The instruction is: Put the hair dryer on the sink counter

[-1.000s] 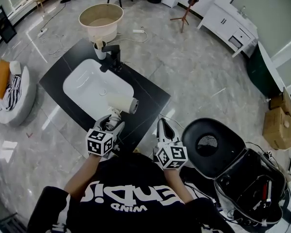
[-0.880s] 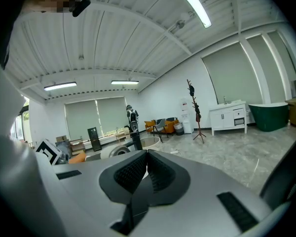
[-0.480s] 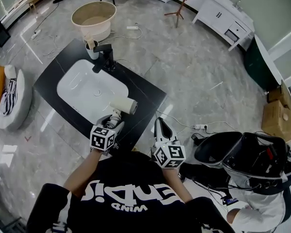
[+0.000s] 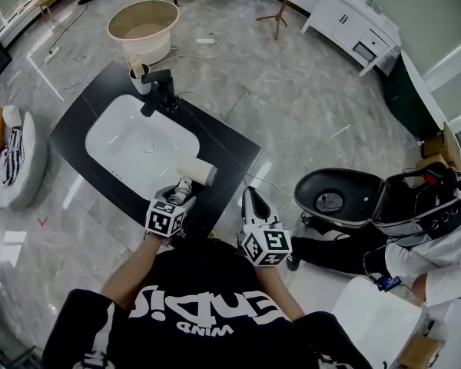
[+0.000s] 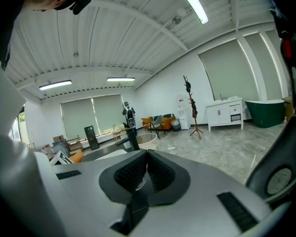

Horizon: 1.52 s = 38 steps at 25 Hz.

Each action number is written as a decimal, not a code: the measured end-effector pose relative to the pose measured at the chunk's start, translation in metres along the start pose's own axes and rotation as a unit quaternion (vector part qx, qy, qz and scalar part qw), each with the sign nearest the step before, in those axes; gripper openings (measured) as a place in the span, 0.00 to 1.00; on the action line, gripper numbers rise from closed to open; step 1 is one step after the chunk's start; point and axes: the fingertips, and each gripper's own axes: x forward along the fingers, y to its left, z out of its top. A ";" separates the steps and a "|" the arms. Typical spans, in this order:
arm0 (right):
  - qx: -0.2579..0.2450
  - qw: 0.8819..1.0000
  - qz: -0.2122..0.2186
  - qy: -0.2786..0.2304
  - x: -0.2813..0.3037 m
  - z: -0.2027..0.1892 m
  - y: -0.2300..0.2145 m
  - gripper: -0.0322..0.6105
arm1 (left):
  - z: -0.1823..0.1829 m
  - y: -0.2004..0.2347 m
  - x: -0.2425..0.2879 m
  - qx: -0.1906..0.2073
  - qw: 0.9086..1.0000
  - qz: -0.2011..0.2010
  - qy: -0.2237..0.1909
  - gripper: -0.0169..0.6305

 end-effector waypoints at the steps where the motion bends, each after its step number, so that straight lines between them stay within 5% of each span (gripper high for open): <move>1: 0.000 1.000 -0.001 0.000 0.000 0.000 -0.002 0.09 | -0.002 -0.001 0.002 0.001 1.000 -0.001 0.004 0.42; 38: 0.004 1.000 -0.001 0.026 0.003 -0.017 -0.016 0.09 | -0.022 -0.002 0.032 0.033 0.998 0.013 0.053 0.44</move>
